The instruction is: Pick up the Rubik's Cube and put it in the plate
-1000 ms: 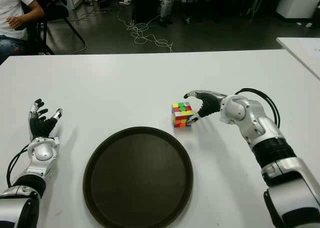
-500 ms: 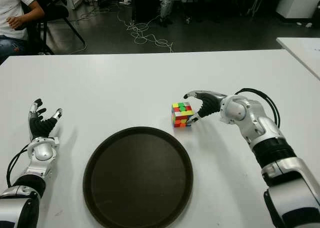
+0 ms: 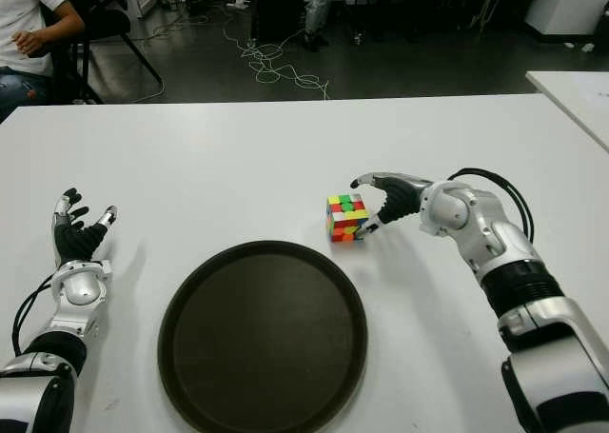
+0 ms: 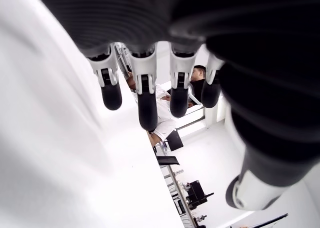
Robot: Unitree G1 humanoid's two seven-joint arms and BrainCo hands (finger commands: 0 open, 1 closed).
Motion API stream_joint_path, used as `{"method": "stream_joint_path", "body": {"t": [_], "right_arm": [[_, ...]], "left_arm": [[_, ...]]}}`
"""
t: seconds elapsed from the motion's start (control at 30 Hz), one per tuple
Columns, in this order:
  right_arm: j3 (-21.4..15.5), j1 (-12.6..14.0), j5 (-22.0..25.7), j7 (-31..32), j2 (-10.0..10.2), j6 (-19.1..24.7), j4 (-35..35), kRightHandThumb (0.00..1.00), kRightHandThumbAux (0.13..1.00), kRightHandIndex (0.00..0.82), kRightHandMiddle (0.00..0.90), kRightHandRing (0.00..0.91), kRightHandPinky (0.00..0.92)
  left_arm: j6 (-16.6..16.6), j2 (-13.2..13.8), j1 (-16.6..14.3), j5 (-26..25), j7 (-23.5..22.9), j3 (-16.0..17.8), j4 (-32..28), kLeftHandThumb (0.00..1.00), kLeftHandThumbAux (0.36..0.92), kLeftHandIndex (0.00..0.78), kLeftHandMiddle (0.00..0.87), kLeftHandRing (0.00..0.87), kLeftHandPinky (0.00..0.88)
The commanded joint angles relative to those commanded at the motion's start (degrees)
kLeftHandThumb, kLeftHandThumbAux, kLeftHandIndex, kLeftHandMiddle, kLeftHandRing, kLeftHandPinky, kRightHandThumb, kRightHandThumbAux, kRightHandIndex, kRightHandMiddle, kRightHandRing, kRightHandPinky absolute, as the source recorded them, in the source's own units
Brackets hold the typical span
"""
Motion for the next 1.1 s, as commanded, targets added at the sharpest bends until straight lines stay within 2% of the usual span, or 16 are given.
{"method": "stream_joint_path", "body": {"t": [0.17, 0.5, 0.77, 0.9, 1.1], "right_arm": [[0.19, -0.46, 0.0, 0.2, 0.34, 0.09, 0.02, 0.0, 0.568, 0.0, 0.0, 0.156, 0.338], [0.25, -0.96, 0.12, -0.36, 0.69, -2.04, 0.98, 0.0, 0.516, 0.0, 0.0, 0.063, 0.273], [0.42, -1.32, 0.0, -0.68, 0.97, -2.53, 1.55, 0.0, 0.524, 0.0, 0.0, 0.027, 0.226], [0.18, -1.44, 0.52, -0.82, 1.47, -2.71, 1.77, 0.0, 0.515, 0.0, 0.0, 0.02, 0.162], [0.34, -1.76, 0.29, -1.61, 1.86, -3.51, 2.8, 0.0, 0.513, 0.0, 0.0, 0.012, 0.139]], "left_arm": [[-0.13, 0.03, -0.03, 0.02, 0.04, 0.0, 0.21, 0.44, 0.717, 0.101, 0.155, 0.17, 0.194], [-0.56, -0.11, 0.1, -0.34, -0.59, 0.16, 0.04, 0.405, 0.72, 0.089, 0.135, 0.147, 0.171], [-0.31, -0.17, 0.05, -0.71, -1.15, 0.34, 0.03, 0.427, 0.719, 0.094, 0.149, 0.179, 0.25], [-0.65, 0.02, 0.12, -0.31, -0.75, 0.13, 0.19, 0.435, 0.719, 0.098, 0.149, 0.167, 0.193], [-0.94, -0.05, 0.17, -0.2, -0.49, 0.06, 0.18, 0.437, 0.727, 0.099, 0.149, 0.157, 0.164]]}}
